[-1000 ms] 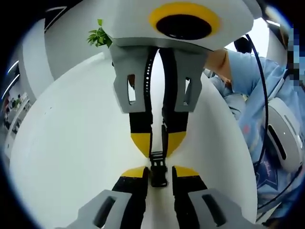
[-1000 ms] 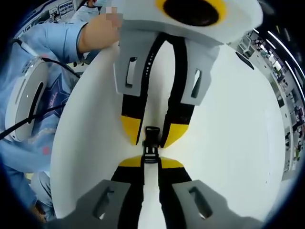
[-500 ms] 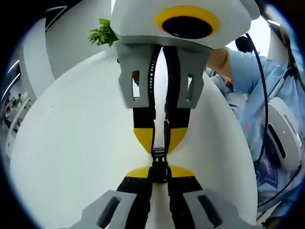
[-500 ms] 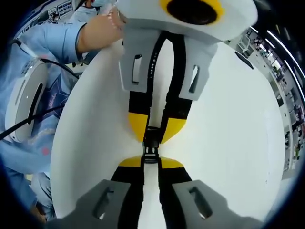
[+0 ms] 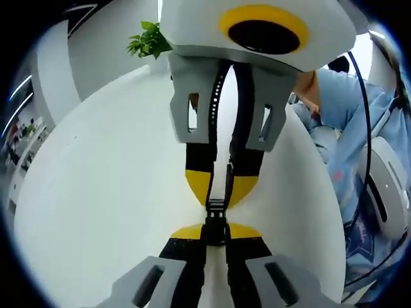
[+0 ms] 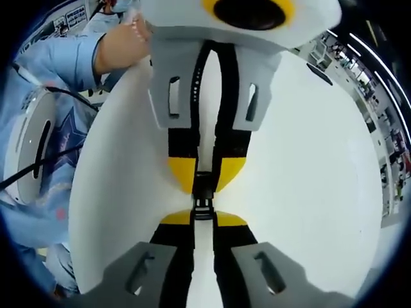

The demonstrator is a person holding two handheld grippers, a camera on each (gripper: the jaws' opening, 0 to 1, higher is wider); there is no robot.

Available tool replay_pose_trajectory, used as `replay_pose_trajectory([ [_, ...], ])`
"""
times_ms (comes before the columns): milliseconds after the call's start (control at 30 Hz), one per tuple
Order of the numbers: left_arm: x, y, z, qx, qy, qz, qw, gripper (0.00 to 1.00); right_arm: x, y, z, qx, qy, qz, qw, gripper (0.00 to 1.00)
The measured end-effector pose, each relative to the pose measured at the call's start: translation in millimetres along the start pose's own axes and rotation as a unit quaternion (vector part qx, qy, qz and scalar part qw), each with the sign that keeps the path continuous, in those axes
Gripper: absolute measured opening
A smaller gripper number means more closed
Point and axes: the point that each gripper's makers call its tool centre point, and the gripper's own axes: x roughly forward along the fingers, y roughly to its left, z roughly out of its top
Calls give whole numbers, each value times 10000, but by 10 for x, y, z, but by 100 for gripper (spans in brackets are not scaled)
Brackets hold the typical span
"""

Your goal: Snap the two parts of the plastic buckle together until the buckle closes and remains connected.

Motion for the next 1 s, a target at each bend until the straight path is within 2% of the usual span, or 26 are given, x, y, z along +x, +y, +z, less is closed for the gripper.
replay_pose_trajectory([
  [133,6,7,6,-48,-5,-5,10000,8,-4,-13,-2,121,-8,-29,9999,7],
  [400,17,16,29,-47,-14,-12,10000,7,-7,-37,14,58,-134,32,9999,7],
  [433,49,-40,62,-56,-55,-197,9998,7,17,6,21,246,-238,110,9994,7],
  [467,35,-4,66,-61,-39,-74,9999,7,-15,-64,33,113,-221,42,9997,7],
  [533,43,-23,57,-17,-54,-108,9999,8,-41,-70,21,5,-170,44,9998,7],
  [1000,39,-25,35,-11,-49,-123,9999,8,-25,-40,57,-62,-56,102,9999,8],
])
